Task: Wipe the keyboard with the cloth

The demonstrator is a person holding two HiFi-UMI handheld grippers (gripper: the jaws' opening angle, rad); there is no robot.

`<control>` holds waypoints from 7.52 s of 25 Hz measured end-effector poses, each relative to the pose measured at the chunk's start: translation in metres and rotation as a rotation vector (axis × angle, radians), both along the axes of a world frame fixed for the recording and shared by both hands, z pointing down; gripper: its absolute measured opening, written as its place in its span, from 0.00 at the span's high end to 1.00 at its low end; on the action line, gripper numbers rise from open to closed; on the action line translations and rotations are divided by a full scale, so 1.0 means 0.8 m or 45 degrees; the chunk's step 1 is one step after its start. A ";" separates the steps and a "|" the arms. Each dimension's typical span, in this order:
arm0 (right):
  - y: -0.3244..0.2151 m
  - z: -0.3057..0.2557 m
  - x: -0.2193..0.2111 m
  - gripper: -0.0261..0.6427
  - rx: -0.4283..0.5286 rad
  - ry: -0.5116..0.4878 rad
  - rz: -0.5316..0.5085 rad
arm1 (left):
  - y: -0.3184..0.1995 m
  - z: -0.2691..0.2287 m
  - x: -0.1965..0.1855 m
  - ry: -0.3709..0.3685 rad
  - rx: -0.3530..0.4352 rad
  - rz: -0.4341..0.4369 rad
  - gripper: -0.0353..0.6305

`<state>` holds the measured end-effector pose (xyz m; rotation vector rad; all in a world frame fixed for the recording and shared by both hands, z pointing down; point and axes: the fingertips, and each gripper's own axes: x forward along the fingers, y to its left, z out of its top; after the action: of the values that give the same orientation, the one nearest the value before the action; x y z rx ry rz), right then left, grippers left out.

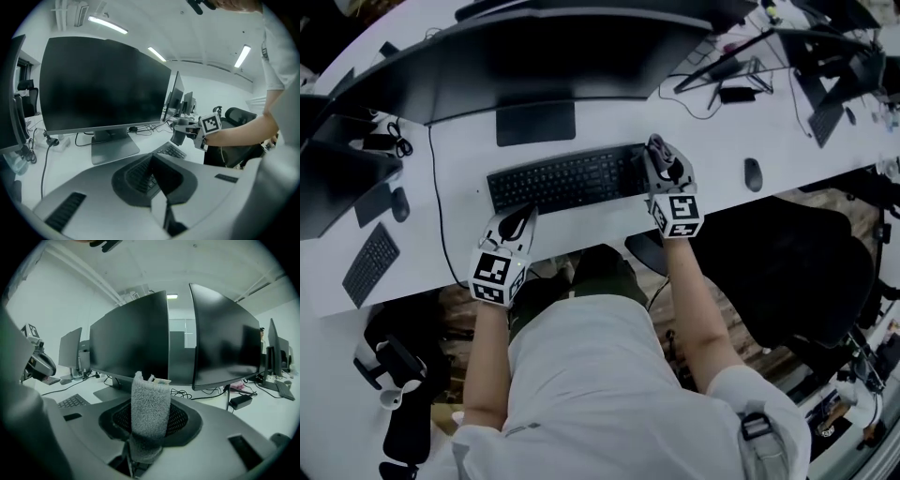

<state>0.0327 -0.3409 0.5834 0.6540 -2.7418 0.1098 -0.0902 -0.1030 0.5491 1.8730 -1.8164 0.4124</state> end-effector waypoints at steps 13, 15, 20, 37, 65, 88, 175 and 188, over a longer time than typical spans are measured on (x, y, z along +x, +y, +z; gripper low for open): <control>-0.029 0.048 -0.052 0.77 0.093 0.077 -0.198 | -0.009 0.023 0.000 0.006 -0.091 -0.165 0.94; -0.028 0.052 -0.055 0.77 0.130 0.095 -0.224 | -0.009 0.025 0.003 0.007 -0.095 -0.172 0.94; -0.024 0.066 -0.057 0.78 0.159 0.130 -0.247 | -0.008 0.022 0.005 -0.012 -0.084 -0.172 0.94; 0.017 0.091 -0.015 0.79 0.106 0.230 -0.090 | -0.001 0.013 -0.017 0.017 -0.035 -0.017 0.94; 0.114 0.102 0.010 0.78 -0.008 0.249 0.189 | 0.012 0.018 -0.064 0.057 -0.040 0.302 0.94; 0.049 0.090 -0.110 0.78 -0.106 0.201 0.019 | 0.048 0.012 -0.097 0.032 -0.049 0.056 0.94; 0.174 0.103 -0.248 0.78 -0.038 0.409 -0.251 | 0.149 0.027 -0.171 0.080 -0.017 0.061 0.94; 0.239 0.108 -0.246 0.78 -0.005 0.440 -0.353 | 0.169 0.030 -0.175 0.097 0.008 0.104 0.94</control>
<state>-0.1640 -0.1495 0.6697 0.2554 -2.4636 -0.0573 -0.2304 0.0324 0.5733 1.9451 -1.6984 0.3596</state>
